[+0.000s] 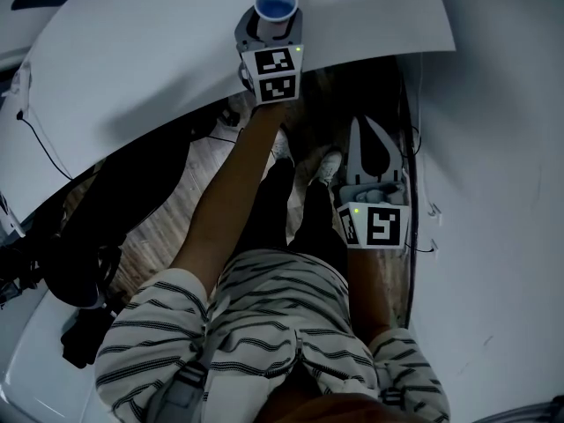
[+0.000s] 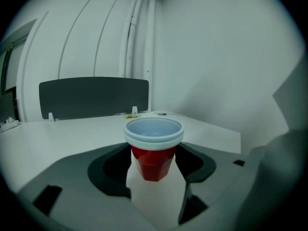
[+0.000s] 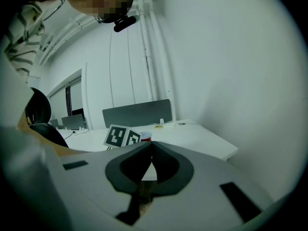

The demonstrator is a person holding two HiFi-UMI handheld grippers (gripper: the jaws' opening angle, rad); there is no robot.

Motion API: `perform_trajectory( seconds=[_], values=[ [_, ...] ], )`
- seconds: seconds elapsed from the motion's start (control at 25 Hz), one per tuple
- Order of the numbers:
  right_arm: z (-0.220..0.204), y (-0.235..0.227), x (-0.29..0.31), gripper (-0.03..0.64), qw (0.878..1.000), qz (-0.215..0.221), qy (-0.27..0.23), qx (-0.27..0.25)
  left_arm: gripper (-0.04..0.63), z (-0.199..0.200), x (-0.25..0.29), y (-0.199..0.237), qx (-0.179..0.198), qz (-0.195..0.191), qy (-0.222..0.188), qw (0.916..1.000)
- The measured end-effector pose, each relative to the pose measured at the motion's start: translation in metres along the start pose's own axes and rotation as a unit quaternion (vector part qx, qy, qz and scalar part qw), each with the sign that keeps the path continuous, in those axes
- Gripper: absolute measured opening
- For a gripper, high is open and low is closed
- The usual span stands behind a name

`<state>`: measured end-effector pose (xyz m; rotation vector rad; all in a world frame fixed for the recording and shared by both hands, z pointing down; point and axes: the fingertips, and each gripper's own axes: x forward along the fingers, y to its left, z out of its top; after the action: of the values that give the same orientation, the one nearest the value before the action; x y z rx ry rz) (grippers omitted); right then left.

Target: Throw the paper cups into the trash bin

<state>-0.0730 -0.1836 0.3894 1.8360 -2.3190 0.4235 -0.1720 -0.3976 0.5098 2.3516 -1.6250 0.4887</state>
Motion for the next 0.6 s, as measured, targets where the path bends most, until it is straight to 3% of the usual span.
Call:
perform_trajectory(
  seconds=[0.6],
  values=[
    [0.02, -0.005, -0.032, 0.009, 0.999, -0.024, -0.024, 0.013, 0.302, 0.037, -0.041, -0.012, -0.01, -0.009, -0.027, 0.9995]
  ],
)
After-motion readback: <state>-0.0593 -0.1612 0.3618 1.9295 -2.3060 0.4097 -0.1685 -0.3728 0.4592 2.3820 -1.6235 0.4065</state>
